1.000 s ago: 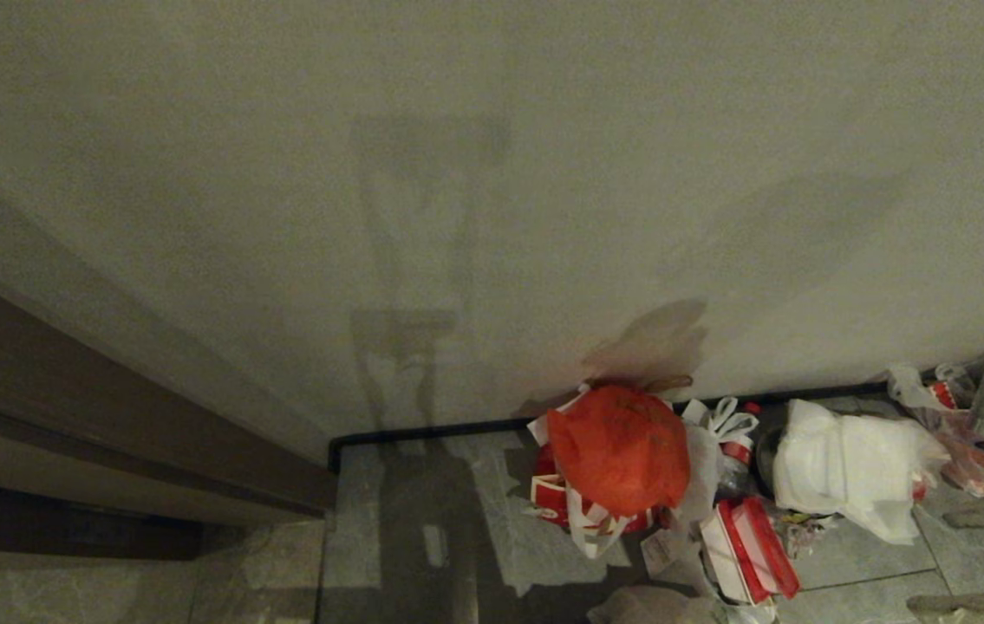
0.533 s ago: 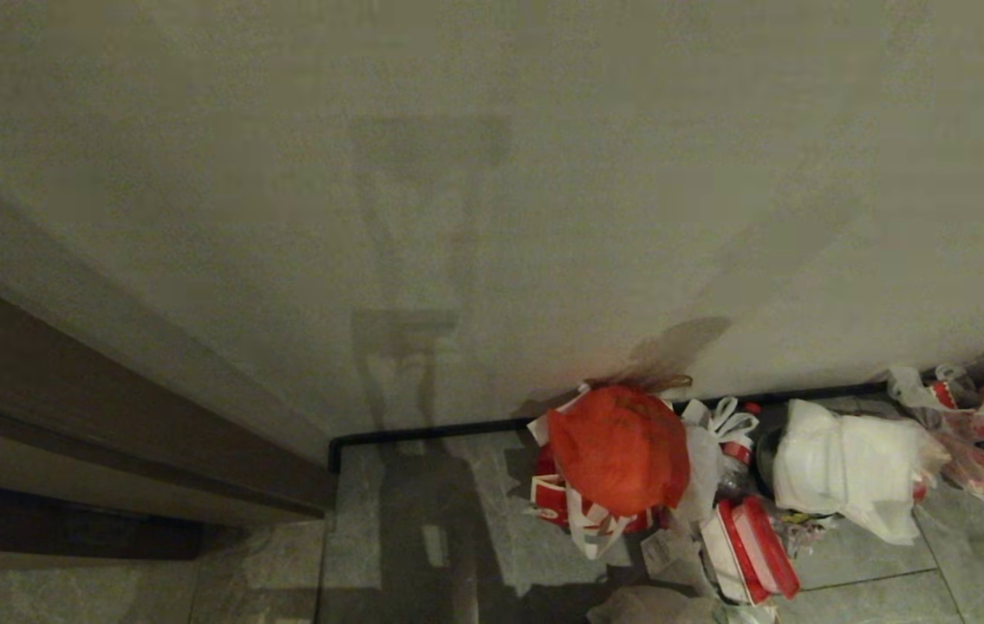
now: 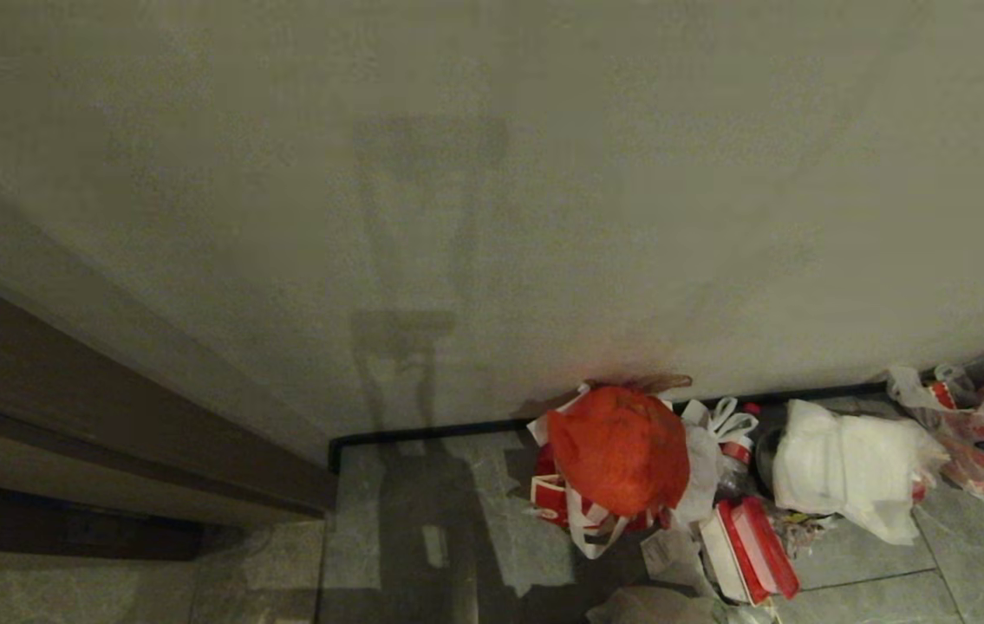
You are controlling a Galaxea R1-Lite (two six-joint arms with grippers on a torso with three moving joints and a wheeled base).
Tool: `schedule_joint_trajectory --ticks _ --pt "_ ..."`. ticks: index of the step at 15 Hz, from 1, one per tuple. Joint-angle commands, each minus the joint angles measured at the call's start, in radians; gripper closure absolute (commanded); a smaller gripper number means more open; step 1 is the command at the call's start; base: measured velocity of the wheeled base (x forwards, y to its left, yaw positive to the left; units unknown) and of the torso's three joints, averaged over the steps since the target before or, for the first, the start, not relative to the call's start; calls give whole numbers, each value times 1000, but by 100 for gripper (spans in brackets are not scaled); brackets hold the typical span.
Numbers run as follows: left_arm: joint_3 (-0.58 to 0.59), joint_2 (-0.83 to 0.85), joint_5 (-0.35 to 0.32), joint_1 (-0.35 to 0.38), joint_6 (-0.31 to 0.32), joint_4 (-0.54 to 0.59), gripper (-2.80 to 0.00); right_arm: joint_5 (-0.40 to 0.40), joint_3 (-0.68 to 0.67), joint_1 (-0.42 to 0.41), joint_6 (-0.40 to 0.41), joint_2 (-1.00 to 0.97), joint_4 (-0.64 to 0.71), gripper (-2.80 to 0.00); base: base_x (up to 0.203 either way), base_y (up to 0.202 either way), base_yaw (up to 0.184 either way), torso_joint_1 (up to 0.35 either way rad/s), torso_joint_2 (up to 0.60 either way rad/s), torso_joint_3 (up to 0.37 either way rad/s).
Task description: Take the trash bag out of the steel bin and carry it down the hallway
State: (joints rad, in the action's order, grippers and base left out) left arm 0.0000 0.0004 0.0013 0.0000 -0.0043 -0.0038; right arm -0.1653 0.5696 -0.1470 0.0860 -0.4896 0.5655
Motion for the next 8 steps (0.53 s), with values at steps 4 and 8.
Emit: schedule_joint_trajectory --ticks 4,8 --pt "0 1 0 0 0 -1 0 79 -279 26 -63 205 -405 0 0 0 0 0 0 0" --pt "0 1 0 0 0 -1 0 131 -372 134 -90 248 -437 0 0 0 0 0 0 0"
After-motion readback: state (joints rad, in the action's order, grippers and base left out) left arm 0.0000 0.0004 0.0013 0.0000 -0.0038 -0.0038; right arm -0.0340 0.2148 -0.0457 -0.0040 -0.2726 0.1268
